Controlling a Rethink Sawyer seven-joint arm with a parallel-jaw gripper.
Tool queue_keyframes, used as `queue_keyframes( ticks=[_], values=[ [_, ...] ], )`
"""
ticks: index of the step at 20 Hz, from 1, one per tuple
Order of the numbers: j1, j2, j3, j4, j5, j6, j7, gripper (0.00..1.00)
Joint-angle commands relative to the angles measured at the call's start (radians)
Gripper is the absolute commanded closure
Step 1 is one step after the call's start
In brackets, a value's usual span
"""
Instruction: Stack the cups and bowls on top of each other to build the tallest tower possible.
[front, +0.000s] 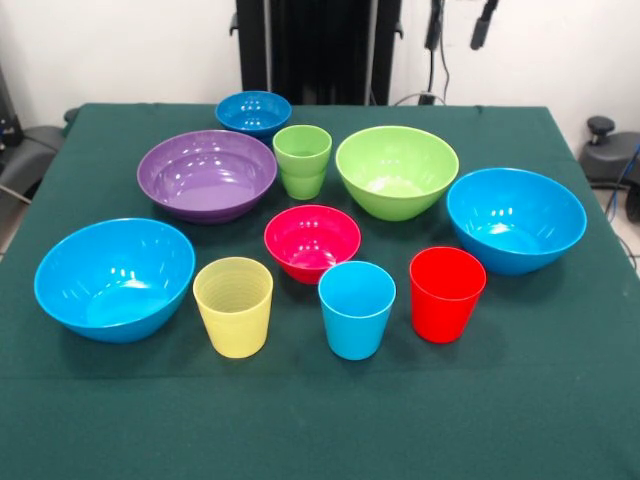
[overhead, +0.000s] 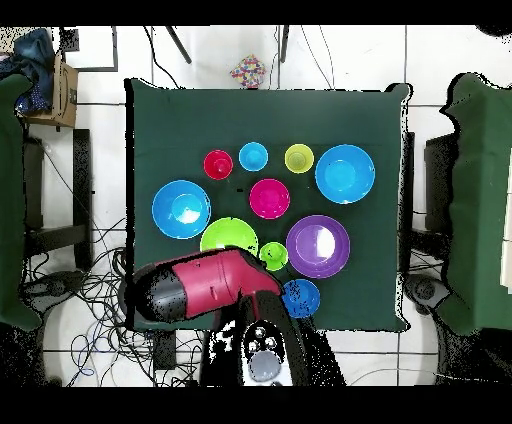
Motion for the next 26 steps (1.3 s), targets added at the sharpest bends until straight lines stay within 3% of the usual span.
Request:
queue_keyframes(
  ticks=[1, 3, 6, 13, 17, 20, 21, 23, 26],
  values=[
    [0.103, 0.049, -0.280, 0.100, 0.189, -0.014, 0.663, 0.00],
    [0.080, 0.072, -0.293, 0.141, 0.225, -0.108, 0.649, 0.00],
    [0.092, 0.079, -0.341, 0.123, 0.236, -0.081, 0.704, 0.00],
    [0.017, 0.151, -0.306, 0.085, 0.147, -0.136, 0.673, 0.00],
    [-0.014, 0.138, -0.277, 0.043, 0.142, -0.040, 0.610, 0.00],
    [-0.029, 0.085, -0.238, -0.064, 0.072, 0.074, 0.469, 0.00],
    [-0.034, 0.076, -0.211, -0.095, 0.055, 0.069, 0.430, 0.00],
    [-0.071, 0.084, -0.115, -0.153, 0.031, 0.088, 0.311, 0.00],
    [-0.080, 0.123, -0.057, -0.250, -0.025, 0.166, 0.236, 0.00]
  ],
)
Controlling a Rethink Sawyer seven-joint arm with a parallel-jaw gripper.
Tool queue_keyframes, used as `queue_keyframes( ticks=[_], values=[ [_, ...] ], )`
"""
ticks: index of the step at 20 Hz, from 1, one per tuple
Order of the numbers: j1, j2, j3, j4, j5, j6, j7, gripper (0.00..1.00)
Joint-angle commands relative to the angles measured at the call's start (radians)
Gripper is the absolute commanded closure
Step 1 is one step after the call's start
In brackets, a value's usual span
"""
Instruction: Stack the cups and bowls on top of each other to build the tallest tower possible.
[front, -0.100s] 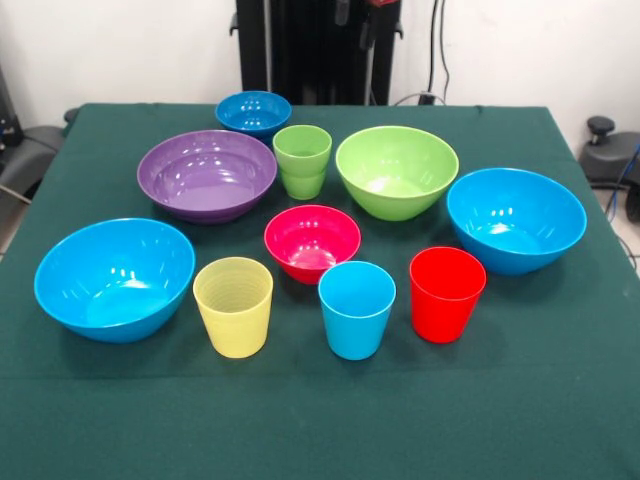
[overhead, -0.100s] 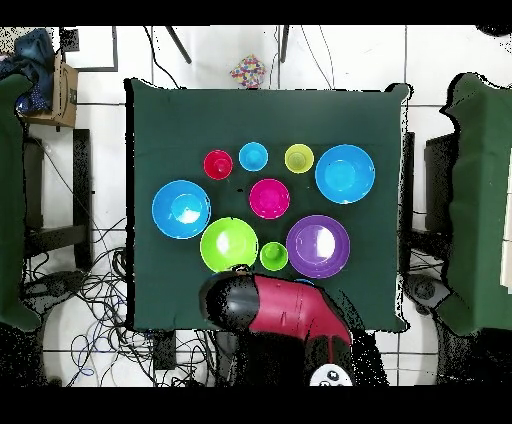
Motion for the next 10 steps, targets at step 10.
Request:
queue_keyframes(
  ticks=[10],
  values=[
    [-0.089, 0.114, 0.264, -0.273, -0.194, 0.123, -0.385, 0.00]
  ],
)
